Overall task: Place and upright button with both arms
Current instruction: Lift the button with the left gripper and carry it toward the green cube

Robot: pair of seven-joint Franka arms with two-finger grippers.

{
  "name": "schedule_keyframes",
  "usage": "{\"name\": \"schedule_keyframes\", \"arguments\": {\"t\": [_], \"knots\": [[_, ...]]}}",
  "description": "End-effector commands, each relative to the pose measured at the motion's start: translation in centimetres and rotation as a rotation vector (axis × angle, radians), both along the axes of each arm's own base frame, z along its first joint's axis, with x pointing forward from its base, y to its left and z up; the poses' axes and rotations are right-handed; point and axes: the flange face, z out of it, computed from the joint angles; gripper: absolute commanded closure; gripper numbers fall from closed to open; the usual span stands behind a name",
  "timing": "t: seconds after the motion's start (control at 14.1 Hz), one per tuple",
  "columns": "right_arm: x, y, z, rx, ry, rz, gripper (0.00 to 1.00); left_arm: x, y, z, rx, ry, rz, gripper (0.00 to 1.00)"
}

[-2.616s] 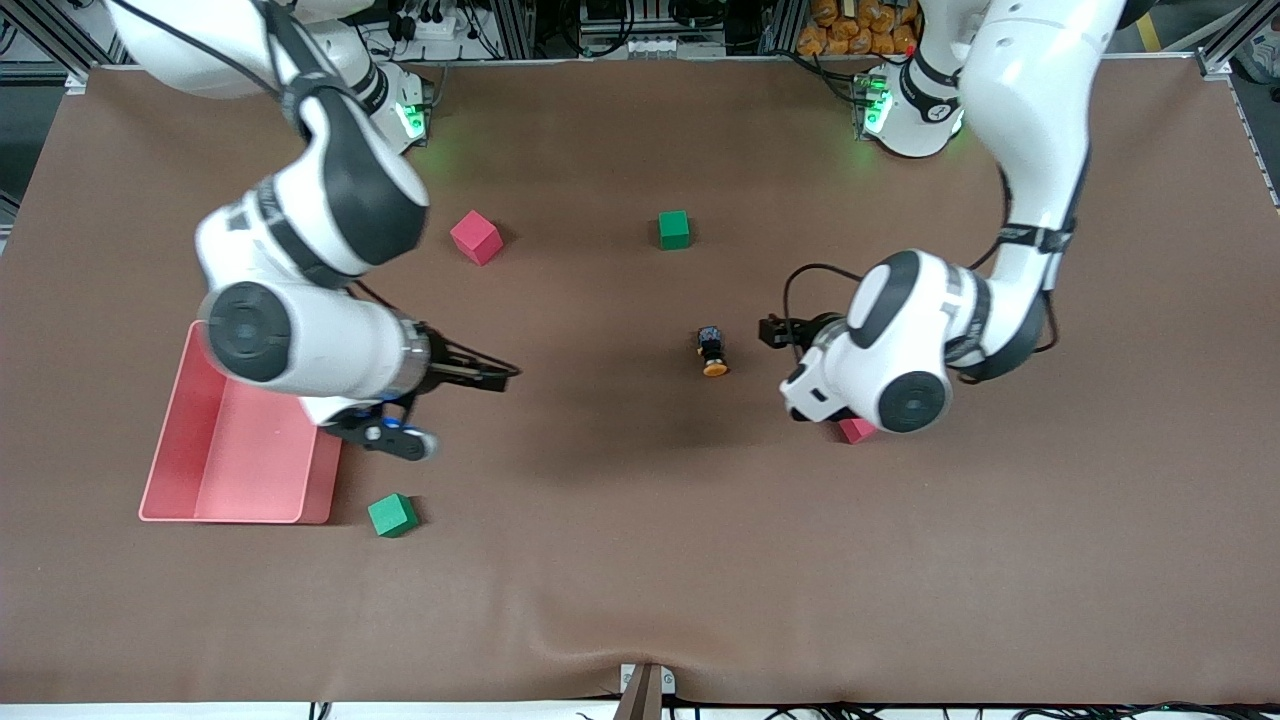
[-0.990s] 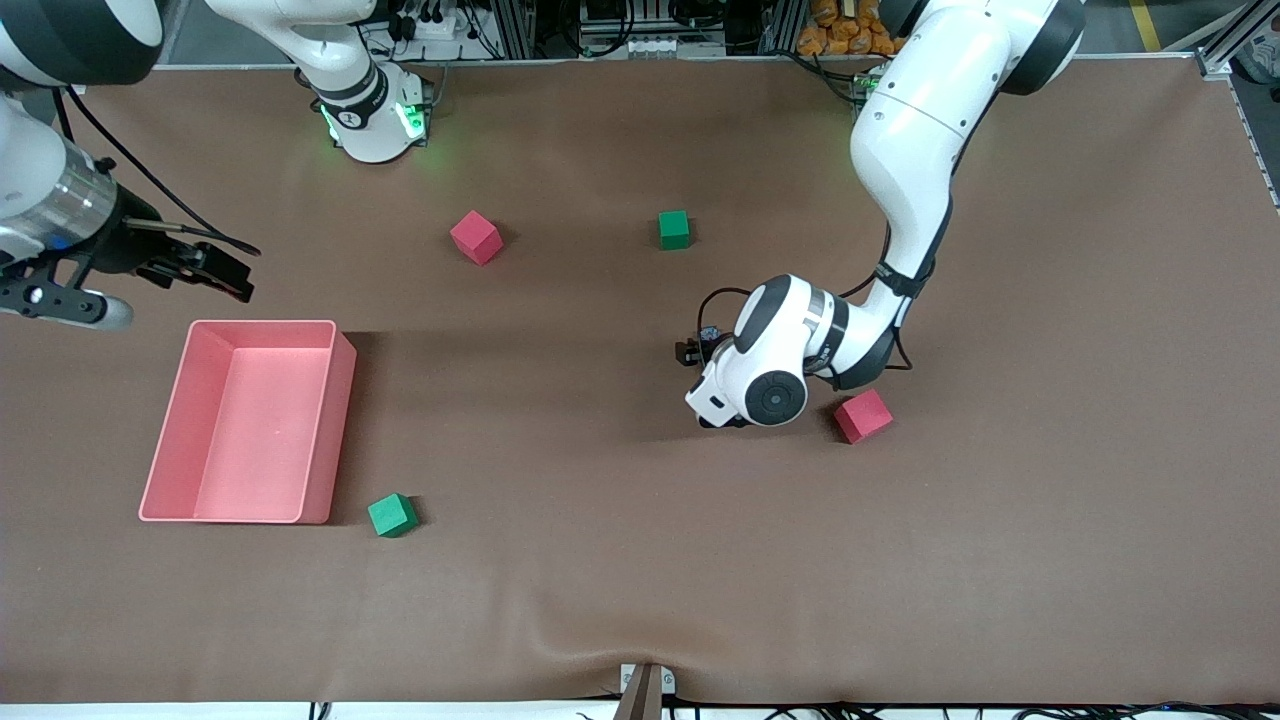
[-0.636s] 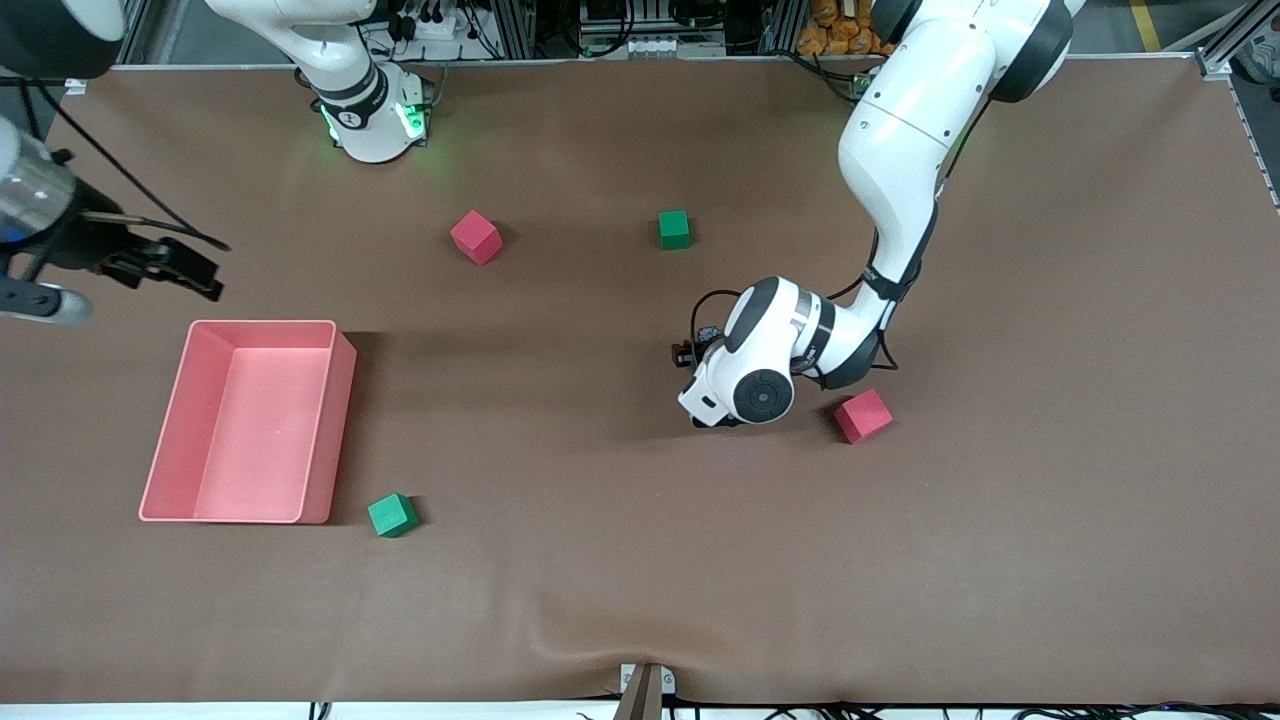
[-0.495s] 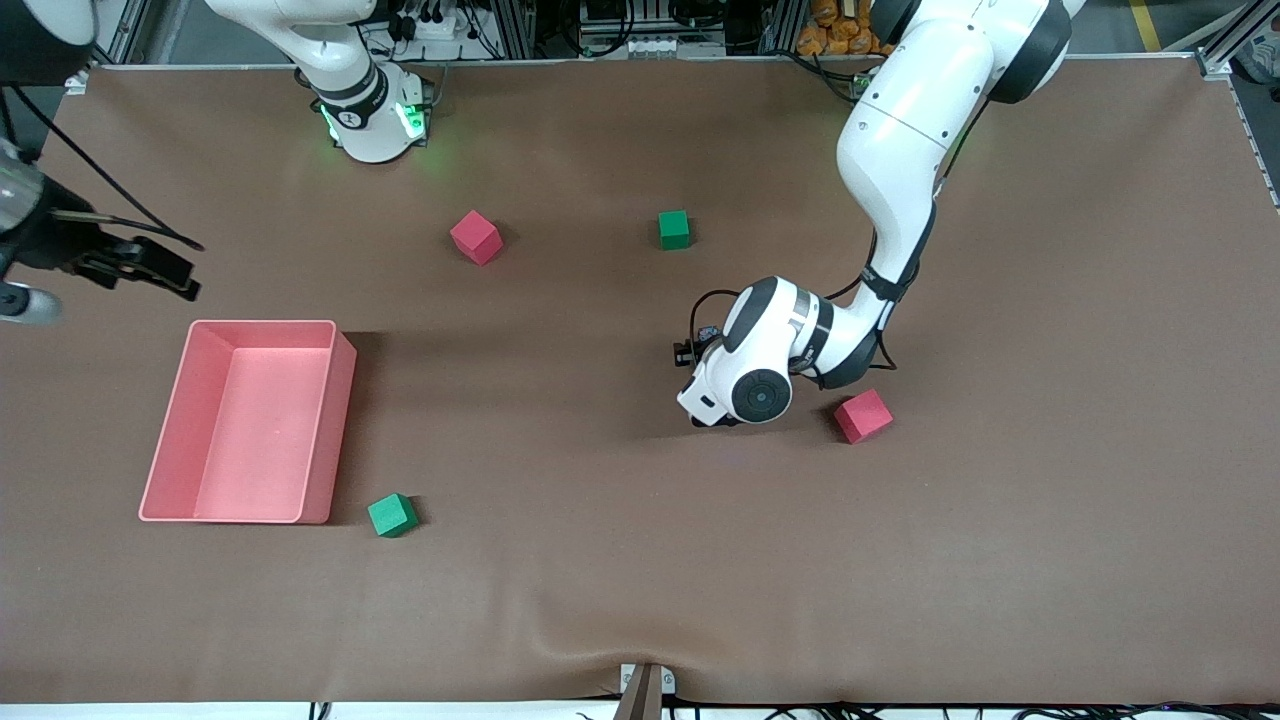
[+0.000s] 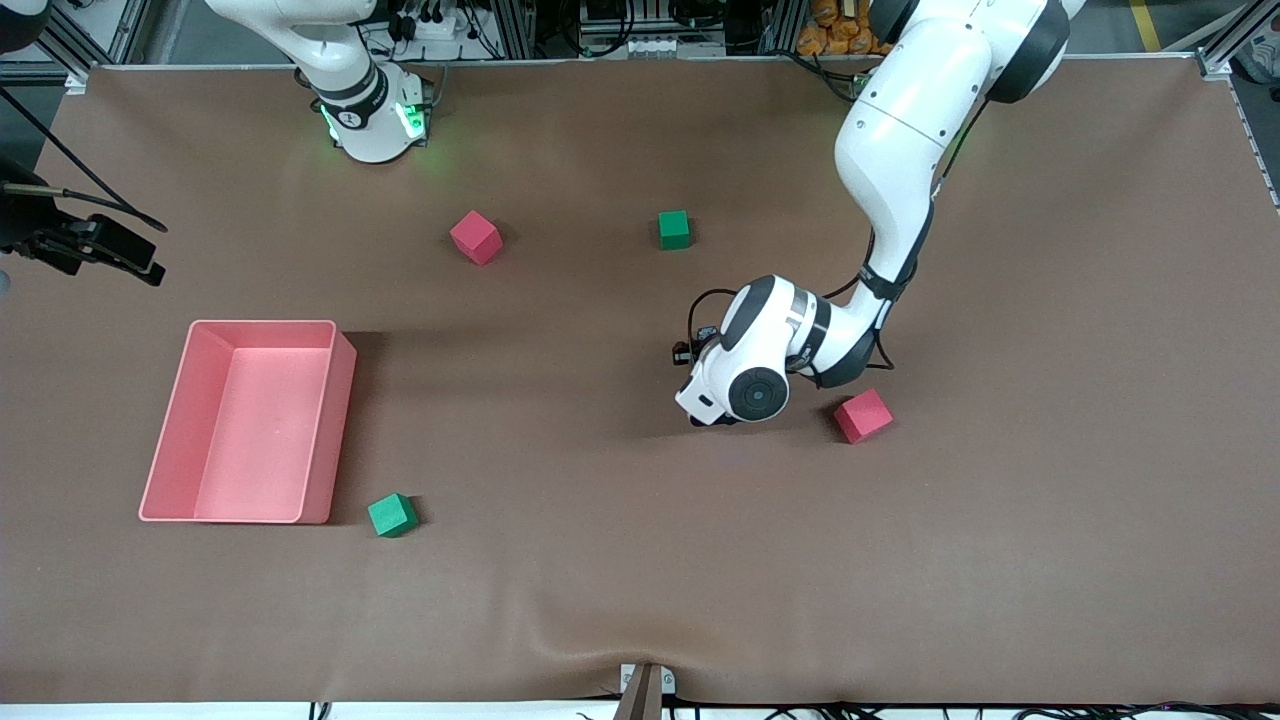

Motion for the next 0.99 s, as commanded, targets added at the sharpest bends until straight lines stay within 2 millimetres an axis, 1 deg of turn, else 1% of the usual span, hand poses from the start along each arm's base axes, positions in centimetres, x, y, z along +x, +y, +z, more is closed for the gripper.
{"name": "schedule_keyframes", "arguments": {"t": [0.0,0.14,0.21,0.28,0.35,0.42,0.49,0.57,0.71,0.78,0.85,0.92], "knots": [[-0.7,-0.2,0.6,-0.018,0.006,0.043,0.0,0.0,-0.5,-0.1,-0.004,0.004,0.019,0.53],[-0.9,-0.2,0.6,-0.017,0.018,0.043,0.0,0.0,-0.4,-0.4,0.0,0.007,0.019,0.67],[-1.0,-0.2,0.6,-0.018,0.022,0.041,0.0,-0.1,-0.4,-0.5,0.001,0.008,0.019,0.8],[-0.9,-0.4,0.8,-0.018,0.019,0.038,0.0,-0.1,-0.4,-0.5,0.003,0.008,0.019,0.99],[-0.8,-0.5,0.9,-0.017,0.014,0.037,0.0,0.1,-0.5,0.0,0.005,-0.003,0.019,1.0],[-0.8,-0.5,0.9,-0.017,0.014,0.037,0.0,-0.4,-1.5,0.6,0.021,-0.01,0.032,1.0],[-0.8,-0.5,1.0,-0.018,0.014,0.036,0.0,-0.4,-2.0,1.0,0.045,-0.016,0.074,1.0],[-0.8,-0.5,1.1,-0.019,0.012,0.036,0.0,0.3,-2.3,2.1,0.039,-0.039,0.098,1.0],[-0.8,-0.3,1.7,-0.019,0.0,0.047,0.0,0.6,-5.0,4.7,0.009,-0.119,0.098,1.0],[-0.8,-0.5,1.6,-0.019,0.003,0.044,0.0,1.5,-5.8,6.2,-0.012,-0.167,0.121,1.0],[-0.9,-0.5,1.5,-0.019,0.012,0.049,0.0,1.5,-7.2,7.4,-0.039,-0.217,0.118,1.0],[-1.0,-0.5,1.6,-0.018,0.015,0.049,0.0,2.0,-8.0,9.0,-0.061,-0.28,0.122,1.0]]}}
